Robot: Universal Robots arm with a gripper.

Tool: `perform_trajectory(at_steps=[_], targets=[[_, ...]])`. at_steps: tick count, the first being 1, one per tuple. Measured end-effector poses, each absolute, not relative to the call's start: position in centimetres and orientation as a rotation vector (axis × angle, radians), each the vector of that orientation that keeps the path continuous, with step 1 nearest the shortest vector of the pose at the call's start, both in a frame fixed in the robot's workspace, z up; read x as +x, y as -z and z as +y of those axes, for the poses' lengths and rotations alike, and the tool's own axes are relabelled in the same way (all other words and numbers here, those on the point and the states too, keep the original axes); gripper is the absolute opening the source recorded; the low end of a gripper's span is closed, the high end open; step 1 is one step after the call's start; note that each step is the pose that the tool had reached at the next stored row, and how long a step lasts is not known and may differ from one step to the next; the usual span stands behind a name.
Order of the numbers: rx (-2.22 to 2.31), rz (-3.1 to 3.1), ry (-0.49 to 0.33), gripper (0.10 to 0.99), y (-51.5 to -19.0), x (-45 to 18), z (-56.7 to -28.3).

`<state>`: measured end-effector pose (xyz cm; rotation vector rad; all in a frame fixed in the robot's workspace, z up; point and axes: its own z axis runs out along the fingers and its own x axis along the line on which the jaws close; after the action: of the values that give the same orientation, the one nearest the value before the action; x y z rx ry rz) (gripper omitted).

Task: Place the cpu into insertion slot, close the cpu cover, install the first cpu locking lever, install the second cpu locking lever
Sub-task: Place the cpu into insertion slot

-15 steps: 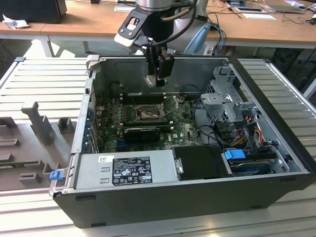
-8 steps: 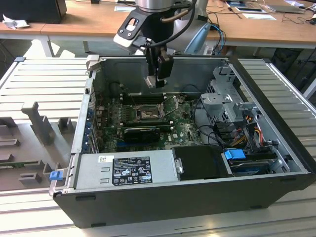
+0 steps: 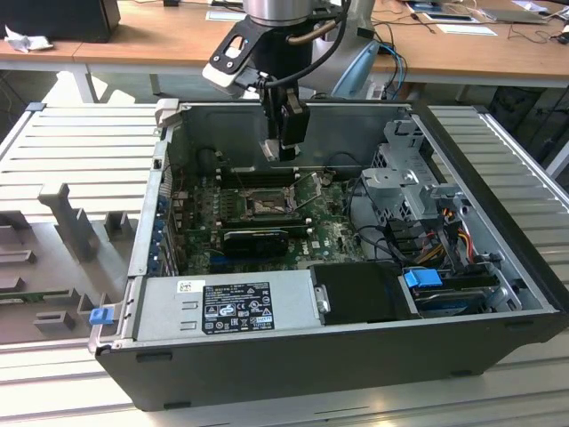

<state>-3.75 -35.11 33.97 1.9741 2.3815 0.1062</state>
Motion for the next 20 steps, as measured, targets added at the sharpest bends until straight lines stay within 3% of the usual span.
perform_trajectory(at_steps=[20], targets=[[2.005,2.348,-0.096,0.529,-33.24,-3.71,-35.11]])
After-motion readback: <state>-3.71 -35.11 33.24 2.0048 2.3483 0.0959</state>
